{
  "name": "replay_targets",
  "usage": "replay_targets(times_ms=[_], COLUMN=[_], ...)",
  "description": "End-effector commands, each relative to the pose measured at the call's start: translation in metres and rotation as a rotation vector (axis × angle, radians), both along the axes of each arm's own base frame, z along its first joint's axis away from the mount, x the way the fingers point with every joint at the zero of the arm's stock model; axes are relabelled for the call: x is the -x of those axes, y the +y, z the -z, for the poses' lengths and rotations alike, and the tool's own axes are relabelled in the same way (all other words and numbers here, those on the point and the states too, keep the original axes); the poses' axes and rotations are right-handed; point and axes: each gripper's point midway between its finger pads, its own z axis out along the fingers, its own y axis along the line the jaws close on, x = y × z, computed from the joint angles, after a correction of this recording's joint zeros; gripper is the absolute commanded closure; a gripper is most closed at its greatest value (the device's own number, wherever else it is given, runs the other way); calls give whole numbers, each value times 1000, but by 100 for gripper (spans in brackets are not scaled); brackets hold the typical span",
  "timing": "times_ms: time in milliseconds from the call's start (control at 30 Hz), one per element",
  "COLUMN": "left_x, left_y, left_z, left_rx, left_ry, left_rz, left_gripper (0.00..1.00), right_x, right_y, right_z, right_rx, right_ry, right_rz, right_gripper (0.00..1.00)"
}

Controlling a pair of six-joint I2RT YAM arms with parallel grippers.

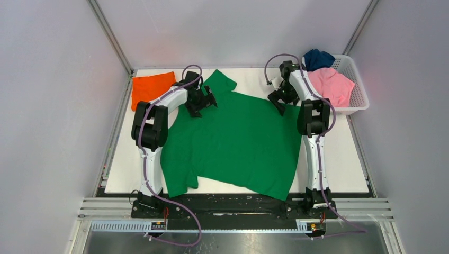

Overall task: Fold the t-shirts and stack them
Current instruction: Flatten out the tshirt

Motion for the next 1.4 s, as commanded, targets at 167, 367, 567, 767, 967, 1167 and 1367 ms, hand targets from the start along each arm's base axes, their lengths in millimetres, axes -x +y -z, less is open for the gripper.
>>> replay_targets(times_ms=[167,367,567,767,967,1167,1367], left_x=[-20,-27,-33,-20,41,132,228], left_y=[-2,-7,-10,5,31,45,36], left_z=[-22,-20,-34,-101,-143,-114,-78], left_rx=[37,65,78,43,-8,-87,-141], left_ry=[-88,-95,-125,-262,-348,-278,-231], left_rz=[-30,-31,-22,-27,-59,-19,94], left_gripper=[1,1,1,1,1,1,1], right_x=[-74,-108,-106,-87,-42,13,98], right_y=[-82,-80,-74,-26,28,41,59], right_z=[-9,-10,-15,-86,-145,-174,-187], right_rx=[572,572,528,290,146,-12,-350], right_ry=[-338,-476,-481,-590,-734,-747,-736], right_rz=[133,126,128,137,15,151,504], right_gripper=[0,0,1,0,1,1,0])
